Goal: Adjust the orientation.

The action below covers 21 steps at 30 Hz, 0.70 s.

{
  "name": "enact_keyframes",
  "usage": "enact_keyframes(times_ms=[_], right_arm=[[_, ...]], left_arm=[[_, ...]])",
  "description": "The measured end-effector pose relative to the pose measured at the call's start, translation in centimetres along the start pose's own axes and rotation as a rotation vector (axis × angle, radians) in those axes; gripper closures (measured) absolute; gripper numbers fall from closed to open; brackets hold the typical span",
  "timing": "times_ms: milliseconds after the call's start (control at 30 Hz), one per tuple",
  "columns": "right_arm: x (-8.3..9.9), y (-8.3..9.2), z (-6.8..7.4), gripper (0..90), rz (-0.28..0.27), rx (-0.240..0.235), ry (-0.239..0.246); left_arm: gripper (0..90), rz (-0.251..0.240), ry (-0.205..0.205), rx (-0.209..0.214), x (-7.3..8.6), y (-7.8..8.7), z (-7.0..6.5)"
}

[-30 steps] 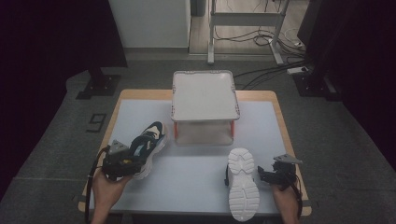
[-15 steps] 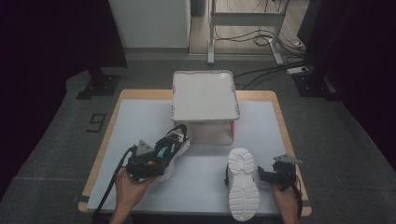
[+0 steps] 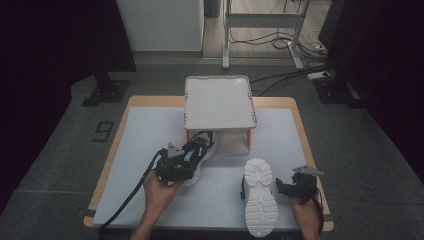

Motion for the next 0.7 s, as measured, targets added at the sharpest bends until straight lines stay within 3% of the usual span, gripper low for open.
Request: enact_keyframes(times_ms=[300,700], right_arm=[[0.0,0.0,0.0,10.9,0.000,0.000,0.000],[0.0,0.0,0.0,10.9,0.000,-0.001,0.000]], left_arm=[[29.7,0.006,0.006,-0.055,-0.3,-2.0,0.2],[29.2,-0.014,0.023,-0.079,-1.8,-3.4,-0.2]])
Point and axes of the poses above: each handheld gripper's, and its own axes: y roughly backward along the jaws, x roughly out of its underside, z roughly to its left, the point moved 1 cm from there along -y, roughly forward along the jaws, and after that the axes turned 1 degree about z, right-handed, at the moved point
